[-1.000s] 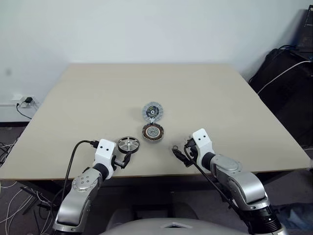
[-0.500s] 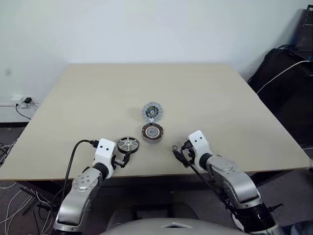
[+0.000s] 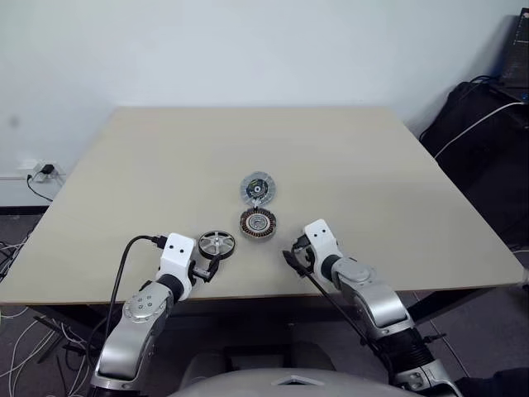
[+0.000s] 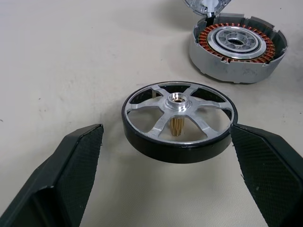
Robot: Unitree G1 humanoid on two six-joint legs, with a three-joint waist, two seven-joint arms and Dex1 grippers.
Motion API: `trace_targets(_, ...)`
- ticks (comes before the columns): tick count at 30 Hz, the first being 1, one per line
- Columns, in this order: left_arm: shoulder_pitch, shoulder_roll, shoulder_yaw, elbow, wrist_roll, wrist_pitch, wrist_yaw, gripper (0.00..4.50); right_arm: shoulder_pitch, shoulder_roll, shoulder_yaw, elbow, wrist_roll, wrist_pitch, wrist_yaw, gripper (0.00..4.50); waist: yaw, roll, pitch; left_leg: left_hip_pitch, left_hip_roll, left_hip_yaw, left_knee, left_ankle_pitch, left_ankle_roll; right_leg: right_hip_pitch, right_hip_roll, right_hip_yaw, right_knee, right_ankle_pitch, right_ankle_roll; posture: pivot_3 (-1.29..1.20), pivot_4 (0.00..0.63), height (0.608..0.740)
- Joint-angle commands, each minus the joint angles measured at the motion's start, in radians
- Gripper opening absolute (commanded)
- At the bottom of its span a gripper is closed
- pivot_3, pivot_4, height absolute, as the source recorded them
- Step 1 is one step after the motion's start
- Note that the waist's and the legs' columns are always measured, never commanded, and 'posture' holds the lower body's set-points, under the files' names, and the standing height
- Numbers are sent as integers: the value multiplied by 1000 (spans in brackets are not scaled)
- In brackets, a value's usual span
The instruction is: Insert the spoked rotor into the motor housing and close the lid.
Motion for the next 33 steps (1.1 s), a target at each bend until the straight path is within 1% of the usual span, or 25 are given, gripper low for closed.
trace_targets(1,-12,-6,-8,-28,5,-7,5,4500,-18,9,-15,16,-6,-29,4,4193,0,0,0,0,0,0,0,0,0,0,0,0,0,0,0,0,0,740)
trace_targets(2,-13,-6,-7,-27,5,-7,5,4500,-16,9,-13,25,-9,-31,6,4094,0,0,0,0,0,0,0,0,0,0,0,0,0,0,0,0,0,740)
trace_targets(3,-14,-6,-7,-27,5,-7,5,4500,-14,9,-12,35,-11,-32,7,3875,0,0,0,0,0,0,0,0,0,0,0,0,0,0,0,0,0,740)
trace_targets(10,-14,-6,-10,-27,6,-6,6,4500,10,18,-21,59,-12,-29,17,1565,1,0,0,2,1,0,0,0,0,2,-1,0,0,0,0,0,0,740)
trace_targets(12,-13,-6,-11,-27,6,-6,6,4500,15,20,-24,55,-9,-22,19,927,2,0,-1,2,1,0,0,0,0,3,-1,0,0,0,1,0,0,740)
trace_targets(13,-14,-6,-10,-27,6,-5,6,4500,16,20,-26,53,-7,-19,21,682,3,0,-1,3,2,0,0,0,0,3,-1,0,0,0,1,0,0,740)
trace_targets(18,-13,-8,-10,-29,5,-3,7,4500,28,20,-38,30,6,-3,26,678,4,0,-1,2,2,-1,0,0,1,3,-1,0,0,0,1,0,0,740)
trace_targets(23,-9,-9,-11,-30,5,-2,10,4500,28,27,-56,-78,45,32,42,678,6,0,-1,1,2,-1,0,0,1,2,-1,0,0,0,1,0,0,740)
trace_targets(27,-11,-10,-12,-27,3,-2,11,4500,-23,46,-58,-159,52,57,36,678,-2,3,1,0,2,0,0,0,0,0,-1,0,0,0,1,0,0,740)
trace_targets(33,-12,-13,-13,-26,1,-7,15,4500,-98,66,-16,-159,30,41,41,678,-3,2,1,0,0,-1,0,1,0,0,0,0,1,0,1,0,0,740)
